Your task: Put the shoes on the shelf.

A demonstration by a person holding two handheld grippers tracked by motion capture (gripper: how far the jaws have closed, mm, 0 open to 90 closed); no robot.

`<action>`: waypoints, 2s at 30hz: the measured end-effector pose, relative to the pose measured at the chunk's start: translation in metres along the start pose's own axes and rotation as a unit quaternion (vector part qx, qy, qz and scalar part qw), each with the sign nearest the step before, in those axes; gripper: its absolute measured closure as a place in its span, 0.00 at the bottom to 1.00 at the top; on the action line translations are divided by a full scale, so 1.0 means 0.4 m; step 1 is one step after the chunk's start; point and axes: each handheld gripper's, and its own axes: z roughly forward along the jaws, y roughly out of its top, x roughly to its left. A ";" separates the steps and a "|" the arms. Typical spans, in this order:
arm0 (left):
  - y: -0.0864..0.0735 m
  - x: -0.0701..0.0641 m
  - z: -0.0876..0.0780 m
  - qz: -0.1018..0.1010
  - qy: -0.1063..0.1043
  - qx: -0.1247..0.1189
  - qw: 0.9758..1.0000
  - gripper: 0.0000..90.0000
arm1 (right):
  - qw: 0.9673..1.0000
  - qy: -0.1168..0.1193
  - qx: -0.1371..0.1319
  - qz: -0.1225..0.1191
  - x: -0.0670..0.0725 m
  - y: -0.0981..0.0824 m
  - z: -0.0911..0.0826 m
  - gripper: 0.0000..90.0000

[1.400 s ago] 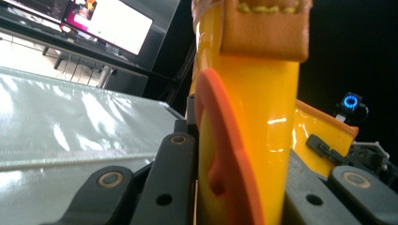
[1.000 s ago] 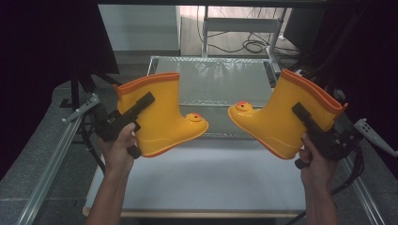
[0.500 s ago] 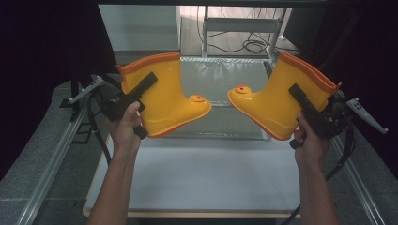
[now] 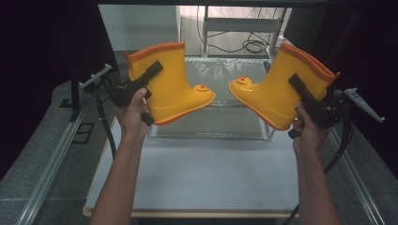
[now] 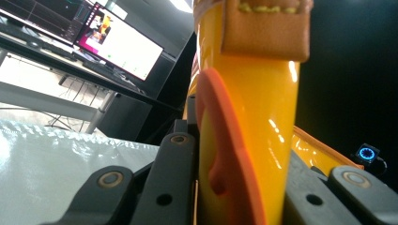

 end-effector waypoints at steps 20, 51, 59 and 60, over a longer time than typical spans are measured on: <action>0.013 0.027 0.052 0.000 0.014 0.000 1.000 0.92 | 1.000 -0.013 0.002 0.002 -0.023 -0.005 0.063 0.93; 0.040 0.046 0.141 0.013 0.024 0.000 1.000 0.92 | 0.999 -0.040 0.009 -0.017 -0.042 0.005 0.137 0.93; 0.055 0.069 0.173 0.004 0.033 -0.015 0.999 0.92 | 0.999 -0.050 0.004 -0.021 -0.059 0.005 0.178 0.93; 0.055 0.072 0.178 0.005 0.034 -0.015 0.999 0.92 | 0.998 -0.051 0.002 -0.021 -0.062 0.004 0.183 0.93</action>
